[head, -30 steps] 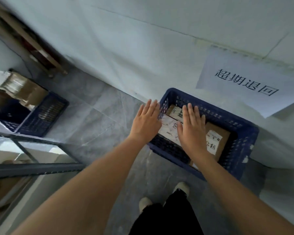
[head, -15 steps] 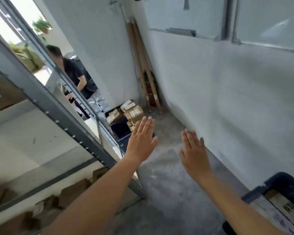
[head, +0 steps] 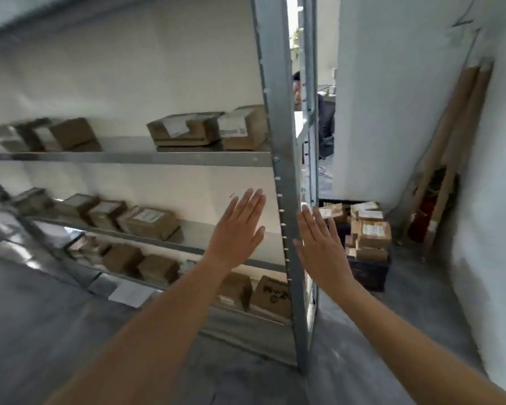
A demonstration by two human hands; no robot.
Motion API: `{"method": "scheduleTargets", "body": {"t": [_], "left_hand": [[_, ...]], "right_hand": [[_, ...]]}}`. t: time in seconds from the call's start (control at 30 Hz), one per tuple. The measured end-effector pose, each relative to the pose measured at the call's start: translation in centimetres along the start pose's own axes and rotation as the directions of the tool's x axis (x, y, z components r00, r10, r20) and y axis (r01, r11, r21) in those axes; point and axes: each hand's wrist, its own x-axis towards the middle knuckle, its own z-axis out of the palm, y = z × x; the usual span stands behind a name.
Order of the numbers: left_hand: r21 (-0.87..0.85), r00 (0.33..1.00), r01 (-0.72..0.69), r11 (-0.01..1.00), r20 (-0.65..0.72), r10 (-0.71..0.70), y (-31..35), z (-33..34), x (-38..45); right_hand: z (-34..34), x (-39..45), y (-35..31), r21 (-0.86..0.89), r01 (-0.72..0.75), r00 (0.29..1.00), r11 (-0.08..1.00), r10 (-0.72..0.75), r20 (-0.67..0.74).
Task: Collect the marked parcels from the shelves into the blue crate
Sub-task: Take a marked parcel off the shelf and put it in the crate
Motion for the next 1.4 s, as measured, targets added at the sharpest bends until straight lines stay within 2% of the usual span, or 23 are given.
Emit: {"method": "scheduleTargets", "body": {"t": [0.17, 0.3, 0.5, 0.77, 0.97, 1.4], "left_hand": [[0.078, 0.963, 0.262, 0.962, 0.037, -0.266, -8.6, -0.4, -6.6], [0.073, 0.883, 0.465, 0.883, 0.040, -0.468, -15.3, -0.2, -12.3], [0.069, 0.740, 0.668, 0.741, 0.041, -0.671, -24.0, 0.4, -18.5], [0.099, 0.651, 0.749, 0.655, 0.068, -0.756, -32.9, 1.9, -24.7], [0.156, 0.594, 0.788, 0.595, 0.058, -0.802, -39.8, 4.8, -25.8], [0.221, 0.527, 0.814, 0.538, 0.109, -0.843, -57.0, 13.4, -26.0]], "right_hand": [[1.1, 6.0, -8.5, 0.100, 0.166, 0.985, 0.981, -0.170, 0.033], [2.1, 10.1, -17.0, 0.128, 0.266, 0.959, 0.955, -0.276, 0.066], [2.7, 15.1, -29.0, 0.245, 0.319, 0.940, 0.915, -0.339, 0.042], [5.2, 20.5, -39.3, 0.294, 0.388, 0.908, 0.874, -0.417, 0.040], [9.7, 24.8, -45.8, 0.329, 0.458, 0.866, 0.826, -0.498, 0.046], [20.9, 37.3, -62.3, 0.383, 0.571, 0.763, 0.726, -0.641, 0.078]]}}
